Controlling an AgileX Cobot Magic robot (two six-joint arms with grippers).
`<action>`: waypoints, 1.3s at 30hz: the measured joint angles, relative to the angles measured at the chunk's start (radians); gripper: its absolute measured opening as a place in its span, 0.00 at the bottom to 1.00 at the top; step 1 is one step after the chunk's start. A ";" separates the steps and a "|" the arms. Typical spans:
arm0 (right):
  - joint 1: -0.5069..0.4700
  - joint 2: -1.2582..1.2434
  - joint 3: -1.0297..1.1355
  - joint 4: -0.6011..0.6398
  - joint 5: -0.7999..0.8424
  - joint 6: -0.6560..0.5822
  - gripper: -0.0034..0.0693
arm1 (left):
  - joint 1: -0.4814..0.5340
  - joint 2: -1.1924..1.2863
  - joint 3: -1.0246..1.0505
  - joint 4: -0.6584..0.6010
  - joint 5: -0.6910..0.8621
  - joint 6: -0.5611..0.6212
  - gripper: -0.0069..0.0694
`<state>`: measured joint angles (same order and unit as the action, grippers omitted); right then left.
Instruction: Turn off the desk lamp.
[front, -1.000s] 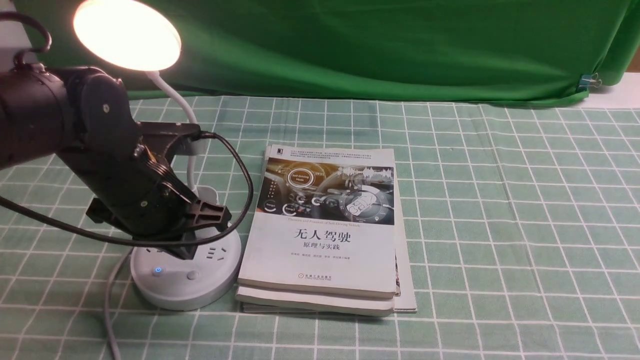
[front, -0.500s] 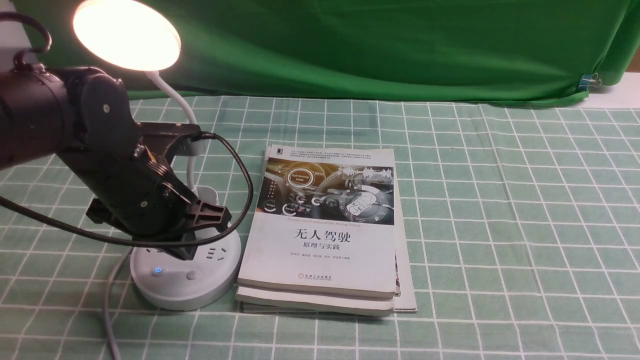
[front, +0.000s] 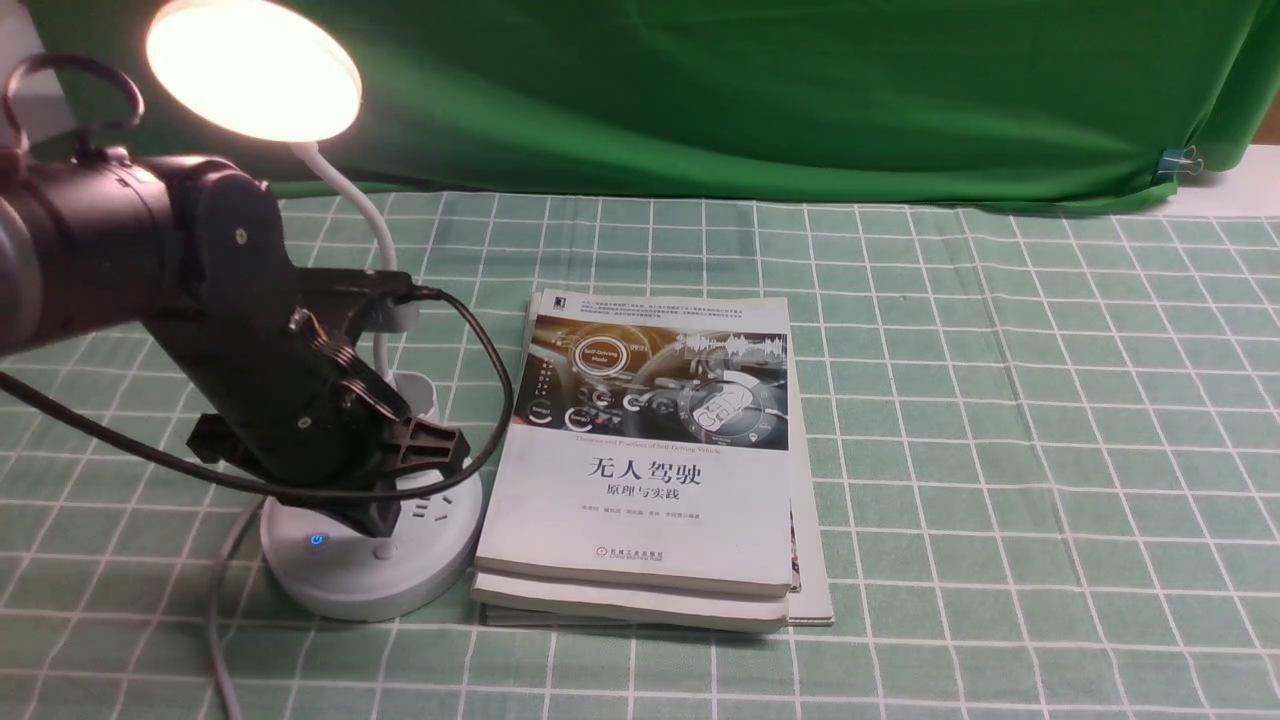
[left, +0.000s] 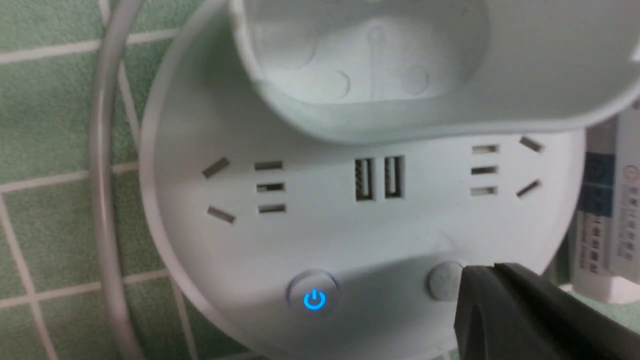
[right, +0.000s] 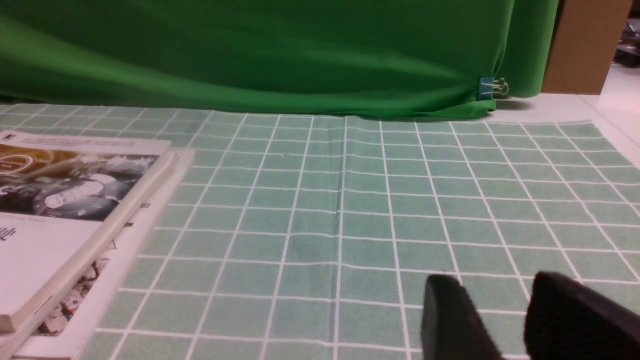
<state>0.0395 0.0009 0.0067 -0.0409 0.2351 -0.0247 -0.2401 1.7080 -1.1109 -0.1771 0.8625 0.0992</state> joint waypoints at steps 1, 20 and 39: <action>0.000 0.000 0.000 0.000 0.000 0.000 0.38 | 0.000 0.006 0.000 0.000 0.000 0.000 0.09; 0.000 0.000 0.000 0.000 0.000 0.000 0.38 | 0.000 0.052 -0.003 -0.002 0.013 0.000 0.09; 0.000 0.000 0.000 0.000 0.000 0.000 0.38 | 0.000 -0.075 0.000 0.000 0.022 -0.001 0.09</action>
<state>0.0395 0.0009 0.0067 -0.0409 0.2351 -0.0247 -0.2401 1.6333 -1.1107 -0.1772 0.8844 0.0983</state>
